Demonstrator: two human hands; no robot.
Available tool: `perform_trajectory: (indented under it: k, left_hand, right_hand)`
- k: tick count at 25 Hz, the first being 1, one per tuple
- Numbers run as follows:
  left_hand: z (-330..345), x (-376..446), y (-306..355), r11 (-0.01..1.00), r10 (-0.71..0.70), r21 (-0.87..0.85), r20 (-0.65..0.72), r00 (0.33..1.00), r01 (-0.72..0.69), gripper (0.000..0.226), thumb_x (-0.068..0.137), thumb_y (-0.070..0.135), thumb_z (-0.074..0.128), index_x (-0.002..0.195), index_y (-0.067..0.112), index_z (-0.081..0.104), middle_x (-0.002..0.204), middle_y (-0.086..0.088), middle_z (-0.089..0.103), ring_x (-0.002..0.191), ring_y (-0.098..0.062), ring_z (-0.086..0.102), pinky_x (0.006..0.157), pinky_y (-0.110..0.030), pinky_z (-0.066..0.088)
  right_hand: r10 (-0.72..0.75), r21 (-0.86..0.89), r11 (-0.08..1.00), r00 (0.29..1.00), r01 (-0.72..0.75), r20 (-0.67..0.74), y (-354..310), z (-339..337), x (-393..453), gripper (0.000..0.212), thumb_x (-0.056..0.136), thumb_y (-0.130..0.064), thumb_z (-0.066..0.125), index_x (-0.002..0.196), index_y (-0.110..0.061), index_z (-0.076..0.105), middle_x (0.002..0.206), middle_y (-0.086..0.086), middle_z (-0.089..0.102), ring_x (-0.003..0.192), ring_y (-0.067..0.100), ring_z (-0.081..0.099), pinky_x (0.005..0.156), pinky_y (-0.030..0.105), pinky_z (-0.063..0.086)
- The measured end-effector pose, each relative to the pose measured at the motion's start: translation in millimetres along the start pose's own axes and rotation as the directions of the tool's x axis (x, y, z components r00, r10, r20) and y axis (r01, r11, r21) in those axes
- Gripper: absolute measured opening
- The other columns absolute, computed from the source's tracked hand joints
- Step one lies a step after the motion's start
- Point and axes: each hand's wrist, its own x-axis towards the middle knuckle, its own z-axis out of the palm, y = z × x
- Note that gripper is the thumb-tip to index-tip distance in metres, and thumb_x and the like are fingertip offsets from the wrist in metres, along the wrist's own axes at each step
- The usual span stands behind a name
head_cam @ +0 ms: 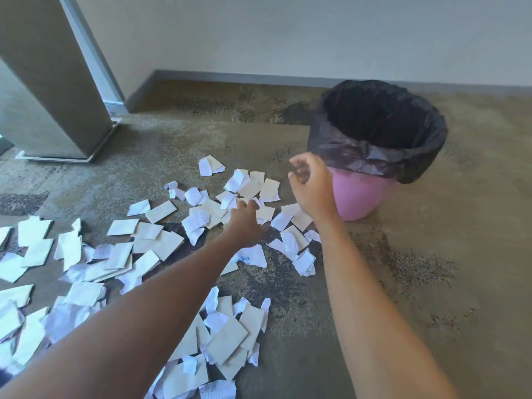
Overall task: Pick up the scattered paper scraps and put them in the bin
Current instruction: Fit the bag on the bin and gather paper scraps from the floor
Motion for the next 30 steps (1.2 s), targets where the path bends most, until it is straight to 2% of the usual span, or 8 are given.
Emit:
perform_trajectory:
  k: [3,7,10,12,14,18,24,30]
  left_hand:
    - [26.2,-16.5,-28.7,0.990,-0.079,0.119,0.066,0.995,0.070,0.074,0.077,0.036,0.072,0.139,0.016,0.034,0.134,-0.013,0.032,0.124,-0.039,0.035,0.094,-0.049,0.042]
    - [44.7,-11.9,-50.9,0.983,-0.059,0.182,0.233,0.971,0.016,0.107,0.066,0.058,0.077,0.151,0.039,0.016,0.158,-0.008,-0.002,0.143,-0.050,-0.011,0.107,-0.071,0.022]
    - [53.1,-12.4,-64.2,0.982,-0.063,0.188,0.408,0.911,-0.016,0.114,0.062,0.055,0.082,0.149,0.052,0.008,0.159,0.002,-0.024,0.139,-0.048,-0.029,0.104,-0.079,0.009]
    - [52.4,-17.9,-73.5,0.975,-0.046,0.214,0.447,0.893,-0.057,0.114,0.064,0.045,0.084,0.147,0.055,0.007,0.159,0.008,-0.025,0.141,-0.044,-0.027,0.102,-0.080,0.014]
    - [45.3,-22.6,-79.7,0.967,-0.005,0.232,0.439,0.899,-0.108,0.104,0.073,0.035,0.081,0.150,0.049,0.012,0.161,0.006,-0.017,0.144,-0.044,-0.018,0.106,-0.074,0.018]
    - [39.6,-26.8,-85.0,0.953,0.121,0.223,0.343,0.931,-0.206,0.078,0.084,0.039,0.071,0.150,0.032,0.031,0.162,-0.002,0.008,0.149,-0.037,0.003,0.118,-0.053,0.002]
    - [62.5,-30.1,-86.5,0.978,0.046,0.187,0.241,0.970,-0.093,0.069,0.079,0.029,0.077,0.141,0.031,0.047,0.149,0.009,0.034,0.138,-0.034,0.034,0.108,-0.053,0.038]
    - [70.8,-42.7,-81.3,0.918,0.074,0.367,0.211,0.975,-0.149,0.057,0.090,0.029,0.064,0.141,0.021,0.042,0.142,-0.012,0.041,0.120,-0.037,0.053,0.090,-0.048,0.054]
  right_hand:
    - [0.243,-0.246,0.954,0.922,-0.171,0.300,47.3,29.0,-30.4,0.036,0.081,-0.013,0.072,0.114,-0.016,0.059,0.118,0.002,0.055,0.110,0.021,0.055,0.093,0.032,0.046]
    - [0.346,-0.336,0.914,0.868,-0.226,0.356,74.5,45.0,-51.8,0.063,0.070,-0.029,0.084,0.124,-0.022,0.053,0.131,0.004,0.046,0.120,0.027,0.050,0.096,0.038,0.046]
    - [0.447,-0.585,0.808,0.719,-0.069,0.533,80.2,44.9,-45.1,0.119,0.048,-0.050,0.091,0.147,-0.038,0.027,0.160,0.000,0.006,0.148,0.033,0.008,0.112,0.061,0.023]
    - [0.510,-0.652,0.757,0.580,0.048,0.635,81.2,42.9,-37.7,0.143,0.038,-0.051,0.095,0.152,-0.046,0.007,0.159,-0.004,-0.025,0.147,0.036,-0.019,0.109,0.073,0.009]
    - [0.559,-0.667,0.742,0.483,0.071,0.674,83.2,39.7,-30.6,0.152,0.035,-0.049,0.096,0.151,-0.048,-0.002,0.154,-0.004,-0.038,0.143,0.039,-0.028,0.106,0.076,0.010]
    - [0.611,-0.687,0.724,0.404,0.061,0.681,88.1,34.0,-35.9,0.152,0.037,-0.051,0.096,0.151,-0.049,-0.006,0.154,-0.007,-0.037,0.144,0.039,-0.026,0.108,0.071,0.020]
    - [0.604,-0.679,0.734,0.455,0.002,0.655,85.5,38.5,-76.8,0.130,0.057,-0.037,0.093,0.153,-0.043,0.005,0.160,-0.005,-0.022,0.145,0.043,-0.018,0.108,0.074,0.013]
    - [0.600,-0.697,0.716,0.549,-0.043,0.582,71.8,41.0,-110.5,0.084,0.085,-0.023,0.074,0.151,-0.039,0.024,0.162,-0.008,0.003,0.146,0.039,0.005,0.109,0.069,0.022]
